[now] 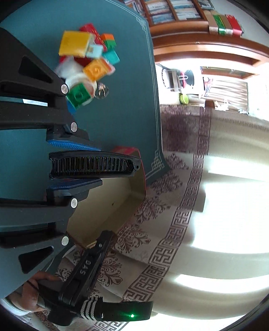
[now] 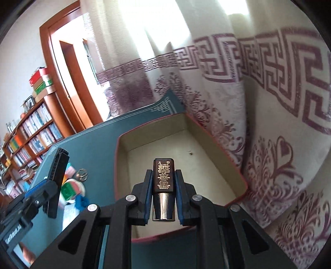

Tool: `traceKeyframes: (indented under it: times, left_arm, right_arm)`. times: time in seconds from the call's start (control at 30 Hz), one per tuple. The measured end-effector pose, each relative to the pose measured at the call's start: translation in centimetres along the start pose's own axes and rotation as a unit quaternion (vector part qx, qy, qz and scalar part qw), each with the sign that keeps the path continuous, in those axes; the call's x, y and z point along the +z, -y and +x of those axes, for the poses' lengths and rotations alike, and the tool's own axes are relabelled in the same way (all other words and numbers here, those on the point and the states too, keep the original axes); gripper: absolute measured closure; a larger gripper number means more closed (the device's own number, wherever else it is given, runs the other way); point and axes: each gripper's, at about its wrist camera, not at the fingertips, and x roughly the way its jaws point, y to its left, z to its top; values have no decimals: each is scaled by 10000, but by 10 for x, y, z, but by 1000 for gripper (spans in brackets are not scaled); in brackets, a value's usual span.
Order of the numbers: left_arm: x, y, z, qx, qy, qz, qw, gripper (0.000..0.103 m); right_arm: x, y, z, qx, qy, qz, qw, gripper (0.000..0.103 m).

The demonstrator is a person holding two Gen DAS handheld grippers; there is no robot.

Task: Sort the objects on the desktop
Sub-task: 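Carry comb and lipstick into the pink tin and open both tools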

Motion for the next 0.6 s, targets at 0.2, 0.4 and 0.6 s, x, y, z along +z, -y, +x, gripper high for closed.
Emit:
traceKeyframes:
  times: [0.2,0.4,0.6]
  left_arm:
    - [5,23,31,-220,-230,79,9995,74]
    - [10,38,51,-445,-342,171,9983,74]
    - [9,44,68,-561,-620,150,9964,60]
  right_arm:
    - [11,20,15,-28,-126,55,9999,81]
    - [12,14,24,-230,-112,72,9996,81]
    - [13,28,29,-317,-297,263,9987,74]
